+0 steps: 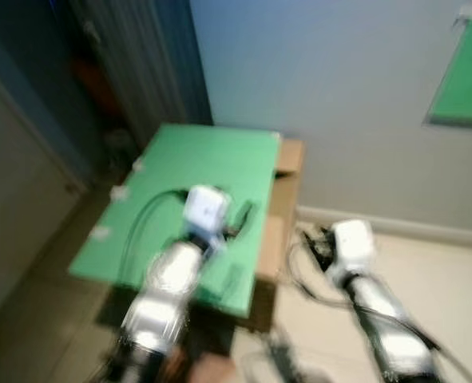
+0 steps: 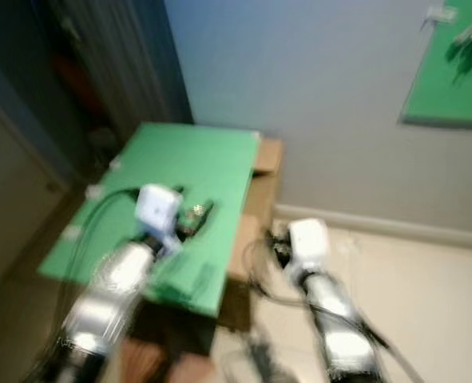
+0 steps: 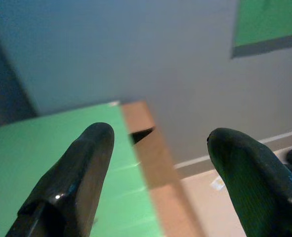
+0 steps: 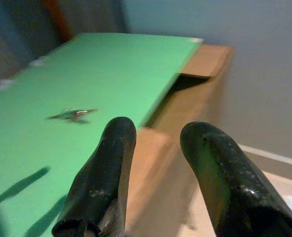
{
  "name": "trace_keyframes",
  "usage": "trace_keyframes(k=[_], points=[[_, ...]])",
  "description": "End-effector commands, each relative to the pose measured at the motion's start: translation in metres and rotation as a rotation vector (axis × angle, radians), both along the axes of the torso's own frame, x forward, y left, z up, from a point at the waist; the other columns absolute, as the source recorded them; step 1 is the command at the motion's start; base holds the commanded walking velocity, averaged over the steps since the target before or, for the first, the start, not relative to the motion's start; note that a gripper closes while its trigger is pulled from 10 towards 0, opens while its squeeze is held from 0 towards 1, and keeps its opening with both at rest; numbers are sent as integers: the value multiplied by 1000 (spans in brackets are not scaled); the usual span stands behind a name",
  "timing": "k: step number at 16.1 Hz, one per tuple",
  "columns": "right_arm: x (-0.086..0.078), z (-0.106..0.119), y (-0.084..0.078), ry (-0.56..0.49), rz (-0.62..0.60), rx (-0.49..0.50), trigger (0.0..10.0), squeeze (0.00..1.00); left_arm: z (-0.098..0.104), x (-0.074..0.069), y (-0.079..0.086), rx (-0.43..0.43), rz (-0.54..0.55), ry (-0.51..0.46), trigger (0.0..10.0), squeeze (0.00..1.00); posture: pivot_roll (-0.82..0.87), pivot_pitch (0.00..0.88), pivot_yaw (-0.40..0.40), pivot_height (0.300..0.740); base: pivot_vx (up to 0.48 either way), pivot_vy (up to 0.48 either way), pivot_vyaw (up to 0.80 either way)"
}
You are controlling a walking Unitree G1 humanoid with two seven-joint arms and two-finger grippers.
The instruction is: Hang keys on a hook
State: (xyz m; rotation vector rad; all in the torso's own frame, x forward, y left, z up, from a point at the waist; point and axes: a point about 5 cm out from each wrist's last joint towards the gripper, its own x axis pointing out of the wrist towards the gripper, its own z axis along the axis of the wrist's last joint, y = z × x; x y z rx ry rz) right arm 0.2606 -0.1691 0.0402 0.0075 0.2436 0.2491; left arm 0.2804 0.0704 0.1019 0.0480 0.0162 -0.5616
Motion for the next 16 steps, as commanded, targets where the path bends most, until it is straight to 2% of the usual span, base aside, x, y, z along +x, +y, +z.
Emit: trace_keyframes(k=[1,2,6,7,9,10,13,14,15,16], points=[[4,5,13,-27,30,21,10000,0,2,2,12,31,23,-21,10000,0,-141,24,123,740,431,0,0],[3,5,13,-28,30,19,10000,0,3,2,11,29,20,-22,10000,0,-142,25,124,740,435,0,0],[-3,3,11,-25,38,16,10000,0,3,2,19,97,8,-23,10000,0,-152,28,124,740,0,0,0],[-7,2,8,-21,40,14,10000,0,8,8,27,151,15,-42,10000,0,-164,42,119,740,0,0,0],[-17,1,-1,-2,44,0,10000,0,18,22,36,182,28,-52,10000,0,-187,66,111,740,0,0,0],[-28,1,-8,11,45,-12,10000,0,17,30,45,206,43,-36,10000,0,-213,90,101,740,0,0,0],[-54,2,-22,43,45,-26,10000,0,-2,46,82,275,168,37,10000,0,-268,154,81,740,0,0,0],[-73,7,-29,49,63,-20,10000,0,-6,48,90,284,188,56,10000,0,-292,178,74,740,0,0,0],[-82,9,-31,53,81,-12,10000,0,-7,49,89,267,177,65,10000,0,-309,205,72,740,0,0,0],[-98,16,-33,67,129,10,10000,0,-15,50,78,243,124,95,10000,0,-329,233,65,740,0,0,0]])
